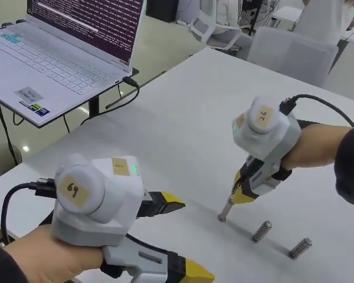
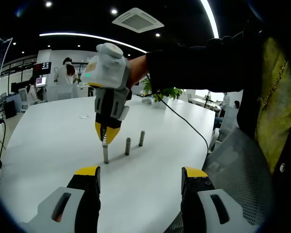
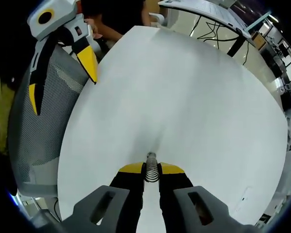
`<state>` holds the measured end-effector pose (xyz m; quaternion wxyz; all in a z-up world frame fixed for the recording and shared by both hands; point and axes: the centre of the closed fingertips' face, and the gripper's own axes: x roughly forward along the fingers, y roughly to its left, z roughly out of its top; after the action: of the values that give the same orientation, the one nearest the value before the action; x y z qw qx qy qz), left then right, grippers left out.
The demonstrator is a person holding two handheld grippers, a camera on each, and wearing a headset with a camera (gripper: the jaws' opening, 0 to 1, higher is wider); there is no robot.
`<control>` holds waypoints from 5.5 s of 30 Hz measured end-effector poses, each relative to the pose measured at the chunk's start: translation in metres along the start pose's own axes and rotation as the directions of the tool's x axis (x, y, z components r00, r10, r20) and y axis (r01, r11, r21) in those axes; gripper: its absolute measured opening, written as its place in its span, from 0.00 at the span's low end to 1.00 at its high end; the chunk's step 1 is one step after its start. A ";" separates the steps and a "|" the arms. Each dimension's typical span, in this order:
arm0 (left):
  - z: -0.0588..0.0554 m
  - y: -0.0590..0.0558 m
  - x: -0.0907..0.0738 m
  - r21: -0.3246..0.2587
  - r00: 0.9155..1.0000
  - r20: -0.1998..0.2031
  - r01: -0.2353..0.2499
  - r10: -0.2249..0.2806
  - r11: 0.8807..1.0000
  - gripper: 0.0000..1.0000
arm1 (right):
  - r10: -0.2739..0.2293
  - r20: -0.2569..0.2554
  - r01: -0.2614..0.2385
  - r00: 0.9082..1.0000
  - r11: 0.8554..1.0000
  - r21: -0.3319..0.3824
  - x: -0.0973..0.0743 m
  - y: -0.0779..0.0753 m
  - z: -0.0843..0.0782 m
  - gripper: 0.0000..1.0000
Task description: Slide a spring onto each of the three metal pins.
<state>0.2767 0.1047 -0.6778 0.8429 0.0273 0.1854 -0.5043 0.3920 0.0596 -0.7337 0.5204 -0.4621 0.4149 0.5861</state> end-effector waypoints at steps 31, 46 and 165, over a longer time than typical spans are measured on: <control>-0.002 0.001 0.000 -0.004 1.000 -0.008 0.000 0.000 1.000 0.62 | 0.012 -0.024 -0.011 1.000 1.000 0.014 0.045 0.004 -0.007 0.09; -0.002 0.001 0.000 -0.005 1.000 -0.011 -0.003 0.003 1.000 0.62 | 0.015 -0.023 -0.015 1.000 1.000 0.019 0.056 0.008 -0.007 0.10; 0.022 0.002 0.004 0.015 1.000 -0.014 0.010 -0.009 1.000 0.66 | -0.777 0.316 0.211 0.544 0.491 0.845 -0.090 0.151 -0.119 0.76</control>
<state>0.2861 0.0969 -0.6591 0.8390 0.0361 0.1875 -0.5095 0.2578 -0.0930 -0.6725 0.9242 -0.0777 0.2248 0.2987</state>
